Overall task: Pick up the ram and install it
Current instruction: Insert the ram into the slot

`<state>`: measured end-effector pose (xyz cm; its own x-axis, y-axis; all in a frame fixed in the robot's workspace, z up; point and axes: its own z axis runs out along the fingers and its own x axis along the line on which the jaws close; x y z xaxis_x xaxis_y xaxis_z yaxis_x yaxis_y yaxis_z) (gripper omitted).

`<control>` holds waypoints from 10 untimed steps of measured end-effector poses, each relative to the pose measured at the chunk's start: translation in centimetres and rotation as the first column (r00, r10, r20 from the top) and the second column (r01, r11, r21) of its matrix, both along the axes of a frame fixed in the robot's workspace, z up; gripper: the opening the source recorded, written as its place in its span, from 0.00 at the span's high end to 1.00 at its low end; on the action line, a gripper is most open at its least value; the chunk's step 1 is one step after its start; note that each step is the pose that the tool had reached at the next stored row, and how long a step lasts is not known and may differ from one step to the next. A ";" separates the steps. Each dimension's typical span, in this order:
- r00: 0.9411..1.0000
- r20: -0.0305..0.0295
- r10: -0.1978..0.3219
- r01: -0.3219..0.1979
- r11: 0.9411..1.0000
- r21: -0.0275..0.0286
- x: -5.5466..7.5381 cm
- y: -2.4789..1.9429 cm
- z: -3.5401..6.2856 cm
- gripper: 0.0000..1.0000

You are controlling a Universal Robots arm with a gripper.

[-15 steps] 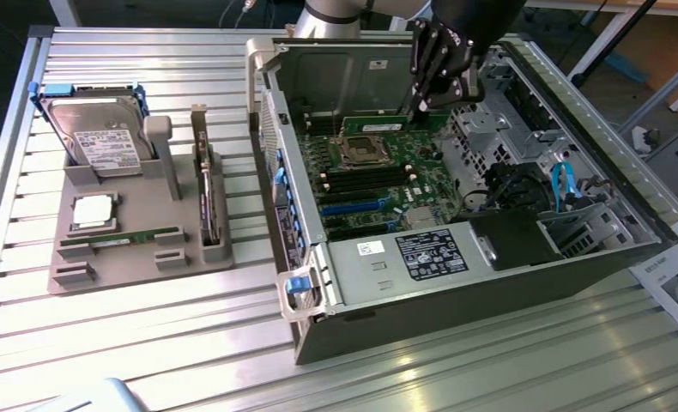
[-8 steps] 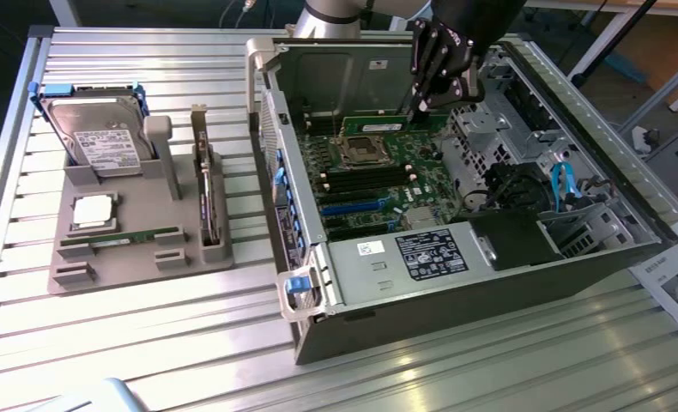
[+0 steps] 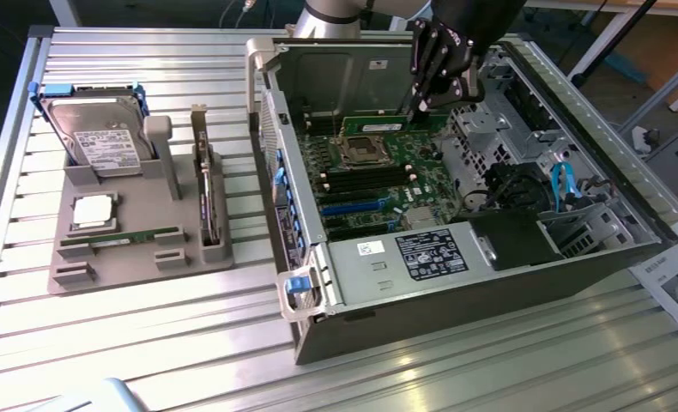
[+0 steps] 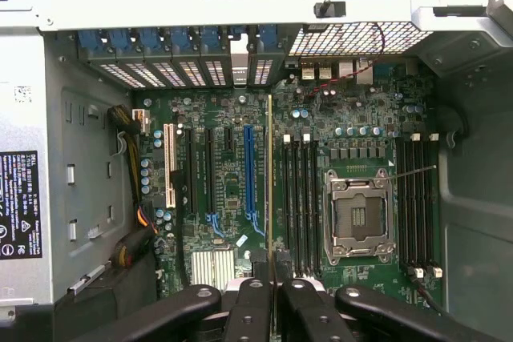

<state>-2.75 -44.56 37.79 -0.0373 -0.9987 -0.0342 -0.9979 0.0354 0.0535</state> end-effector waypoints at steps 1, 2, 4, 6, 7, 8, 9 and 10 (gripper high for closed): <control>1.000 0.000 0.000 0.000 1.000 0.000 0.0 0.00 -0.01 0.88; 1.000 0.000 0.000 0.000 1.000 0.000 0.0 0.06 -0.05 0.88; 1.000 0.000 0.000 0.000 1.000 0.000 0.0 0.27 -0.06 0.88; 1.000 0.000 0.000 0.000 1.000 0.000 0.0 0.68 -0.10 0.88; 1.000 0.000 0.000 0.000 1.000 0.000 0.0 0.98 -0.12 0.88; 1.000 0.000 0.000 0.000 1.000 0.000 0.0 1.08 -0.12 0.88; 1.000 0.000 0.000 0.000 1.000 0.000 0.0 1.13 -0.13 0.88; 1.000 0.000 0.000 0.000 1.000 0.000 0.1 1.19 -0.13 0.88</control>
<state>-2.69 -43.37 37.66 -0.0372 -0.9987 -0.0343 -0.9979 0.0353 0.0535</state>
